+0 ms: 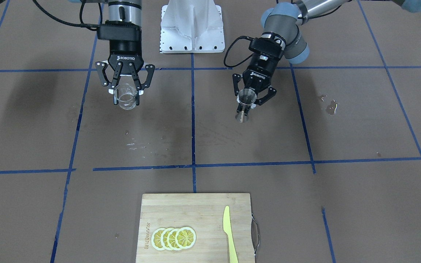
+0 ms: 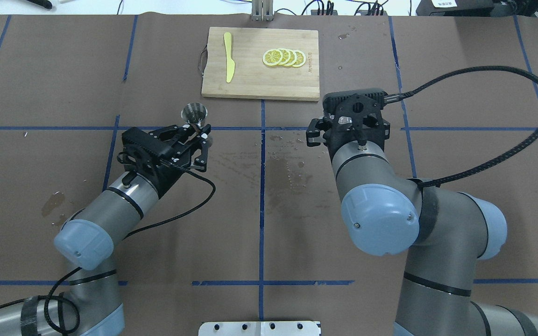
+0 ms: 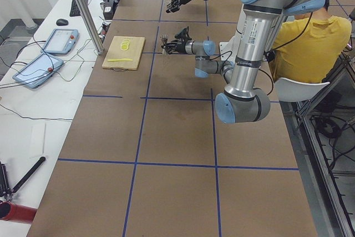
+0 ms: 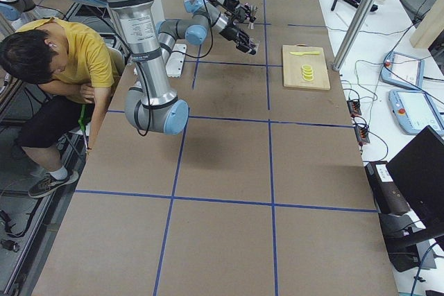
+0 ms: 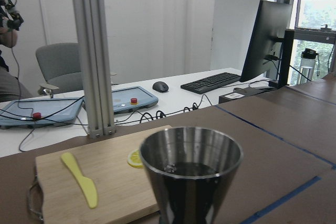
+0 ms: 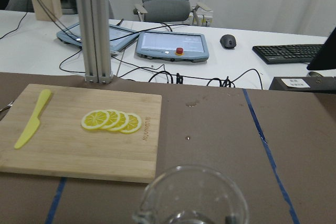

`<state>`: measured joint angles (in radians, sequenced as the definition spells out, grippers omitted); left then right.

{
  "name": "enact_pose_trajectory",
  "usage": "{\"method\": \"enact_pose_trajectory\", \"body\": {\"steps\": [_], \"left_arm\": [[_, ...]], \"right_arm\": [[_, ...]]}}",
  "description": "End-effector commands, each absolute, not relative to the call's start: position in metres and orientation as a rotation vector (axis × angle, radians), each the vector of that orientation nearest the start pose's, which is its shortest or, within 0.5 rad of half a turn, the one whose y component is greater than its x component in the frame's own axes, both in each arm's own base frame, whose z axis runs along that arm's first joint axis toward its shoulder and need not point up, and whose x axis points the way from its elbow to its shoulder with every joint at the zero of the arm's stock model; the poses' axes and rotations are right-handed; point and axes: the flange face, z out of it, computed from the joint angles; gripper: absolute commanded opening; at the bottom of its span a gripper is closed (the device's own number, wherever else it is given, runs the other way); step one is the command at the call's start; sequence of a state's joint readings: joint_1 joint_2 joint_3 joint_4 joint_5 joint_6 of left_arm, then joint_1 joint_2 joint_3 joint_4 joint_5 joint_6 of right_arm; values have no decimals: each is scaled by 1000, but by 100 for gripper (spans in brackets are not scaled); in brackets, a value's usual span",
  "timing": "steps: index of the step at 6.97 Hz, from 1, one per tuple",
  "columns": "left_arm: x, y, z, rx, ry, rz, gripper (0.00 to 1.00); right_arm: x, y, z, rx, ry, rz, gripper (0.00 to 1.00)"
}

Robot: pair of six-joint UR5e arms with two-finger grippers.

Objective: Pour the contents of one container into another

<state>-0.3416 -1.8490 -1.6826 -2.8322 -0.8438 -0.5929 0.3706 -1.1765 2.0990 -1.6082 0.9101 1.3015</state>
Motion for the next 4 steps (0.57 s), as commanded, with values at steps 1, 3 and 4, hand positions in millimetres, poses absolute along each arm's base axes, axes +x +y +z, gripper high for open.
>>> {"method": "enact_pose_trajectory", "body": {"steps": [1,3,4], "left_arm": [[382,-360,401,1388,763,-286,0],[336,-338,480,1308,768,-355,0],[330,-314,516,1261,775,-416,0]], "right_arm": [[-400,-370,253,788,-640,569,1],[-383,-362,297,766,-581,584,2],[-383,-362,298,751,-601,635,2]]}}
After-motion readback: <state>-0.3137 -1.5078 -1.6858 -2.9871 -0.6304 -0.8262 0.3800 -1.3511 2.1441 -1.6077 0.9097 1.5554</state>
